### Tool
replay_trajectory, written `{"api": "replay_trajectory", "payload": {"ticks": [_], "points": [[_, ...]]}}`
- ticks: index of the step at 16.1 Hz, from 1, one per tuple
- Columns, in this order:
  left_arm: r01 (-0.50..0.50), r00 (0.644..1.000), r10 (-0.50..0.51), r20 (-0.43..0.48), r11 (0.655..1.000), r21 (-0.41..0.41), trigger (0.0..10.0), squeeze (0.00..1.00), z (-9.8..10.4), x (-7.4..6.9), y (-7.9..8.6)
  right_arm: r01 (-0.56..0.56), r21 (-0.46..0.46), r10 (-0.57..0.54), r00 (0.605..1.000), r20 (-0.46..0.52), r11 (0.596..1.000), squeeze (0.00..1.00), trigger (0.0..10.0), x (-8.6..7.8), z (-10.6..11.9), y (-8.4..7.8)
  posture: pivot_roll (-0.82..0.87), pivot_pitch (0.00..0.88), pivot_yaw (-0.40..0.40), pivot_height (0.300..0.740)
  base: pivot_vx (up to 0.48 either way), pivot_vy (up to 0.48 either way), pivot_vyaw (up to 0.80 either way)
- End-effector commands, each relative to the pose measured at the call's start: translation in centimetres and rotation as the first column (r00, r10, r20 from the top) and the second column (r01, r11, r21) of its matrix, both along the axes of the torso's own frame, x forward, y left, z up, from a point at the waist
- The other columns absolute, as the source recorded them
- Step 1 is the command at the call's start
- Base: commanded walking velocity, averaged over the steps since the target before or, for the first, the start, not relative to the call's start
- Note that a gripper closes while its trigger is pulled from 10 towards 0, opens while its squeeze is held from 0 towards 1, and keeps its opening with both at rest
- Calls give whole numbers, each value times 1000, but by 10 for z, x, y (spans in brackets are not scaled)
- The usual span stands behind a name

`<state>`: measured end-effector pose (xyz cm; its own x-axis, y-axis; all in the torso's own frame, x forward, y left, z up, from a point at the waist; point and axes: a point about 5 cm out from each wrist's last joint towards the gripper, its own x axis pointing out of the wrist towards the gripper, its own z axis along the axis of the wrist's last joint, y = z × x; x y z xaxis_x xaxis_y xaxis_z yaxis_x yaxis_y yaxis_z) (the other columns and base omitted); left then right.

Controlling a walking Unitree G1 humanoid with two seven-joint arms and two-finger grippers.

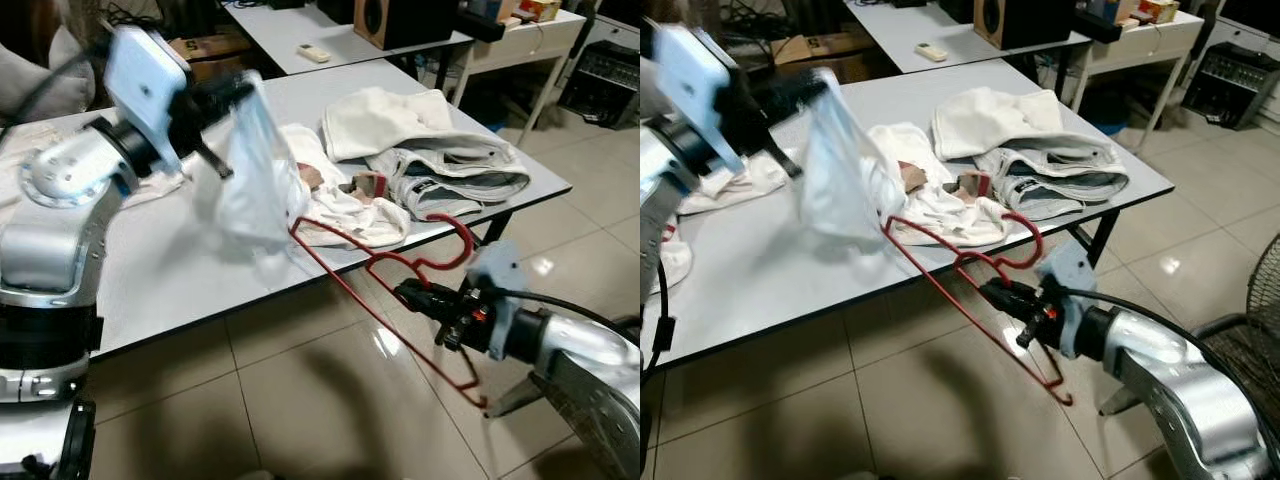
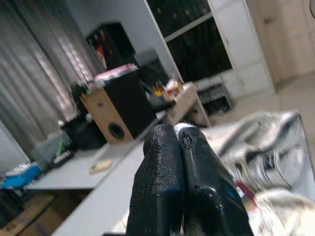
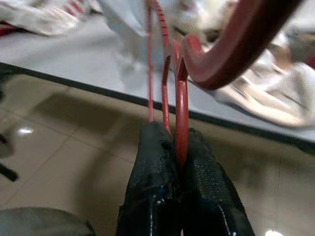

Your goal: Hang hanger

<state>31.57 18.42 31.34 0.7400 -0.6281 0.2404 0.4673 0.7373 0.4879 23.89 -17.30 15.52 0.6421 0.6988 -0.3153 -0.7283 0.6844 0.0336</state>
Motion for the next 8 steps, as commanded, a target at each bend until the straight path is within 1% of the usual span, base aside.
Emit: {"api": "replay_trajectory", "payload": {"ticks": [1, 2, 3, 4, 5, 6, 7, 8], "points": [[-38, 996, 41, 74, 998, -43, 0, 0, 19, -5, 9, 51, -56, -53, 998, -28, 997, 0, 10000, 4, -5, -7, -120, 25, 37, 740, 0, 0, 0], [-51, 995, 55, 80, 997, -49, 0, 0, 20, -5, 12, 62, -60, -64, 997, -33, 996, 0, 10000, 4, -6, -9, -104, 24, 27, 740, 0, 0, 0], [-124, 988, 128, 89, 991, -54, 0, 0, 21, -2, 22, 108, -67, -110, 994, -14, 992, 0, 10000, 10, -5, -13, -104, 24, 27, 740, 0, 0, 0], [-201, 975, 206, 80, 978, -59, 0, 0, 20, 3, 31, 165, -40, -163, 986, 45, 986, 0, 10000, 20, 4, -16, -104, 23, 25, 740, 0, 0, 0], [-228, 970, 233, 75, 971, -67, 0, 0, 20, 4, 33, 187, -20, -185, 980, 79, 982, 0, 10000, 25, 9, -17, -104, 23, 25, 740, 0, 0, 0], [-273, 958, 278, 65, 959, -80, 0, 0, 18, 7, 38, 225, 23, -226, 962, 152, 974, 0, 10000, 35, 21, -17, -104, 23, 25, 740, 0, 0, 0], [-344, 934, 352, 61, 932, -115, 0, 0, 17, 12, 45, 302, 167, -340, 890, 303, 939, 0, 10000, 52, 54, -20, -104, 23, 25, 740, 0, 0, 0], [-354, 930, 363, 59, 927, -127, 0, 0, 16, 13, 47, 316, 210, -371, 869, 328, 925, 0, 10000, 56, 63, -21, -104, 23, 25, 740, 0, 0, 0]]}}
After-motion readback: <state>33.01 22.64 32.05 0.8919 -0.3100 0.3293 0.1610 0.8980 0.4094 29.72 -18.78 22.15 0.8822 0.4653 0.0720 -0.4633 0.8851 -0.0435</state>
